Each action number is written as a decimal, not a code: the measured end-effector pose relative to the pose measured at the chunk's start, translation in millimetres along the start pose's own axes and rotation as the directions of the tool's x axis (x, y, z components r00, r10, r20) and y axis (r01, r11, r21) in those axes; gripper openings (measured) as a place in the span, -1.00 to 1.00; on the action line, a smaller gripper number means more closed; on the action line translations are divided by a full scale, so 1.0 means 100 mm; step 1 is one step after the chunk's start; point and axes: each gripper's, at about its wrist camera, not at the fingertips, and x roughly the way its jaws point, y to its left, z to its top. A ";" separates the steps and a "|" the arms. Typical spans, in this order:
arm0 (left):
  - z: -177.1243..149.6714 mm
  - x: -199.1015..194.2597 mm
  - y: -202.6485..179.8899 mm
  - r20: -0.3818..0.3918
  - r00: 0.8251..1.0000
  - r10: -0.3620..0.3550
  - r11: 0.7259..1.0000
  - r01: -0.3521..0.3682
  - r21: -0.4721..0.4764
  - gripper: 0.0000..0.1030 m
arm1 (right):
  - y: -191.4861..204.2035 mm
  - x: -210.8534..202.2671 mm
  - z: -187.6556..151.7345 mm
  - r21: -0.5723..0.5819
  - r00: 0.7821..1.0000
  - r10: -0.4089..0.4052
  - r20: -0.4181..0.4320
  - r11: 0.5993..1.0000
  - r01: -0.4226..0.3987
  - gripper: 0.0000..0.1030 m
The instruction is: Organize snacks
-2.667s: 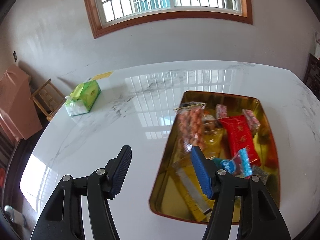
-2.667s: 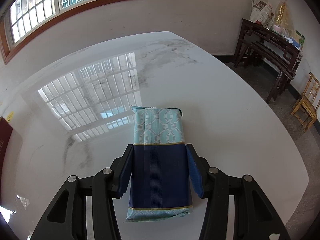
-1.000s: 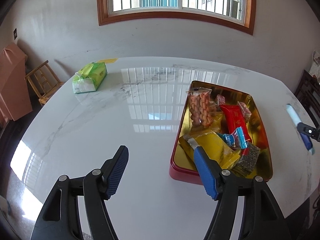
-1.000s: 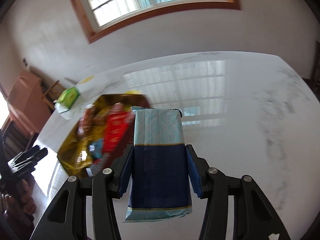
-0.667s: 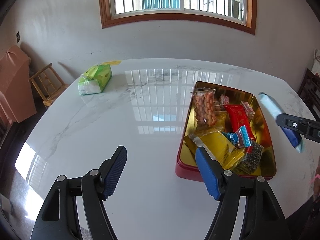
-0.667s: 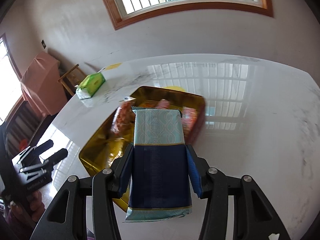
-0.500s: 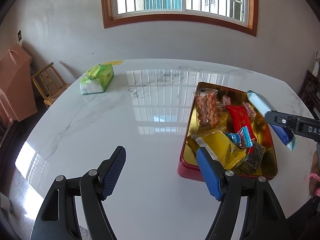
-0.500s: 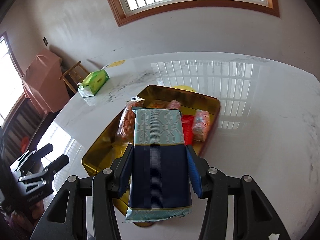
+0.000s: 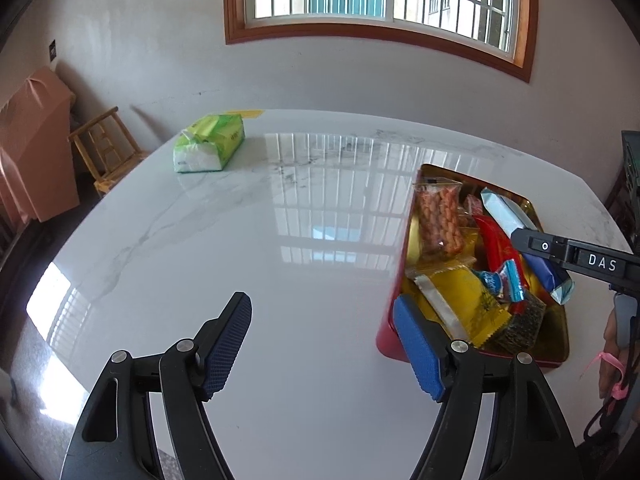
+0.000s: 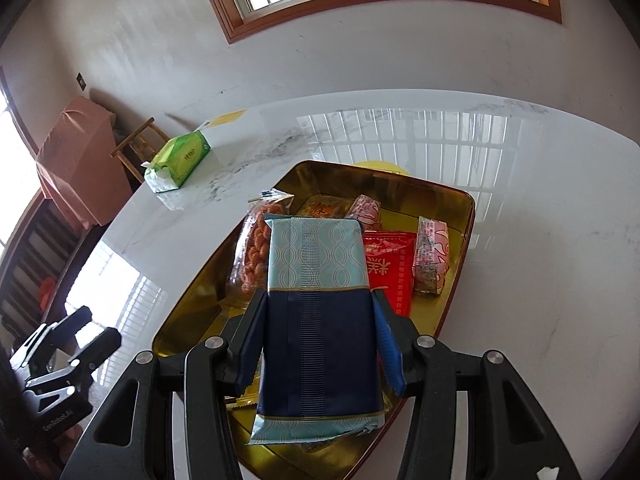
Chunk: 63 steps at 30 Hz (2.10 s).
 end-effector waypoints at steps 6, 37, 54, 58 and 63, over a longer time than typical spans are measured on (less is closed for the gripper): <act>-0.01 0.03 -0.02 -0.010 1.000 -0.002 1.000 0.002 0.016 0.44 | -0.02 0.08 0.00 0.009 1.000 -0.013 -0.001 1.000 0.013 -0.08; 0.04 -0.20 -0.16 0.034 0.999 0.002 0.999 -0.003 0.035 0.44 | 0.17 -0.48 -0.23 -0.112 0.979 0.048 0.199 0.993 -0.026 0.16; 0.08 -0.62 -0.45 0.073 0.997 0.000 0.998 -0.005 0.066 0.55 | 0.14 -1.13 -0.54 -0.162 0.958 0.086 0.275 0.986 -0.042 0.27; 0.09 -0.72 -0.52 0.070 0.997 -0.008 0.998 0.003 0.062 0.62 | 0.10 -1.24 -0.61 -0.160 0.953 0.093 0.289 0.986 -0.048 0.27; 0.09 -0.83 -0.57 0.075 0.997 -0.011 0.999 0.007 0.050 0.67 | 0.03 -1.38 -0.69 -0.158 0.946 0.099 0.309 0.986 -0.051 0.28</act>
